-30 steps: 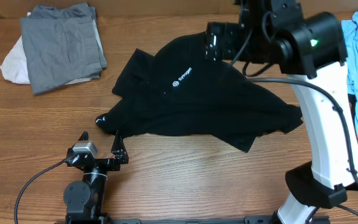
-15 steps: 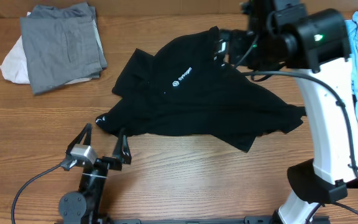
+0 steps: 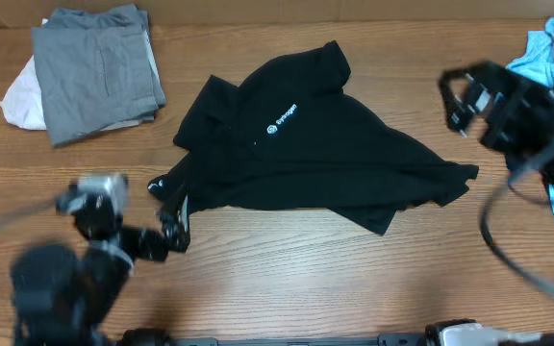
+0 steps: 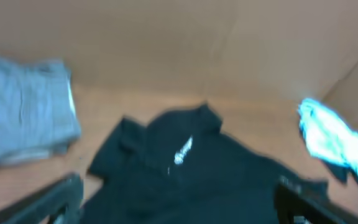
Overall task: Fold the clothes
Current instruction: 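Grasp the polo's left edge with the left gripper, right gripper its right edge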
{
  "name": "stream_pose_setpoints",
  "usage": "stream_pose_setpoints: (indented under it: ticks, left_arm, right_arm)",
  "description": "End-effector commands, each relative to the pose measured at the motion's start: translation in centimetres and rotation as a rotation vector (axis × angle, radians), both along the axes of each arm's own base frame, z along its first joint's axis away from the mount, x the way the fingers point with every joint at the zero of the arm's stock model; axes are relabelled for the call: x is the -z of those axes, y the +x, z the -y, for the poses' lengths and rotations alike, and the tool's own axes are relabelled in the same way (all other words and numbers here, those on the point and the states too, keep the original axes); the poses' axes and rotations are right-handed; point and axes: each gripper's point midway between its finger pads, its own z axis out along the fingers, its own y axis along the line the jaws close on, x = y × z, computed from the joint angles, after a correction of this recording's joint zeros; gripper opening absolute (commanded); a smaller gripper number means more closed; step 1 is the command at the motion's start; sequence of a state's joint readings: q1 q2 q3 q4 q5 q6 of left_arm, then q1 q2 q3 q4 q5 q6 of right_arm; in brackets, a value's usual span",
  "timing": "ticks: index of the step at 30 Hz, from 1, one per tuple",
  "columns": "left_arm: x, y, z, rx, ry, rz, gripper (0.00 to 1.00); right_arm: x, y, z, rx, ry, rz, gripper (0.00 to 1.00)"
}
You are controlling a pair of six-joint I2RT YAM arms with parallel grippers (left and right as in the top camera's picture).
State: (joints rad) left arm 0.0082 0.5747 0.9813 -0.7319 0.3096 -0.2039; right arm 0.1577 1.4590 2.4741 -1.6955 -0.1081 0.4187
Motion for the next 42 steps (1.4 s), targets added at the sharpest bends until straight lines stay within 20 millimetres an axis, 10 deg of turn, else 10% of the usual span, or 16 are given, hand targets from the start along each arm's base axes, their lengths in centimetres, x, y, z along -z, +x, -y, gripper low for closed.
stream_pose_setpoints:
  ticks: [1,5,12,33,42]
  left_arm:
    - [0.4,2.2,0.9,0.09,0.052,-0.215,1.0]
    - [2.2,4.7,-0.2,0.033,0.064,-0.379,1.0]
    - [11.7,5.7,-7.5,-0.564,0.035,-0.852,1.0]
    - [29.0,11.7,-9.6,-0.235,-0.004,-1.246,0.79]
    - [32.3,11.9,-9.5,-0.226,-0.012,-1.303,0.74]
  right_arm:
    - [-0.9,-1.6,0.1,-0.006,0.011,0.039,1.0]
    - [-1.1,-2.9,0.3,-0.024,-0.011,0.059,1.0]
    - [1.1,-3.9,0.5,-0.019,-0.013,-0.006,1.0]
    - [17.4,-3.9,-0.5,0.02,0.012,-0.563,1.0]
    - [21.2,-4.9,-0.3,0.085,0.026,-0.702,1.0]
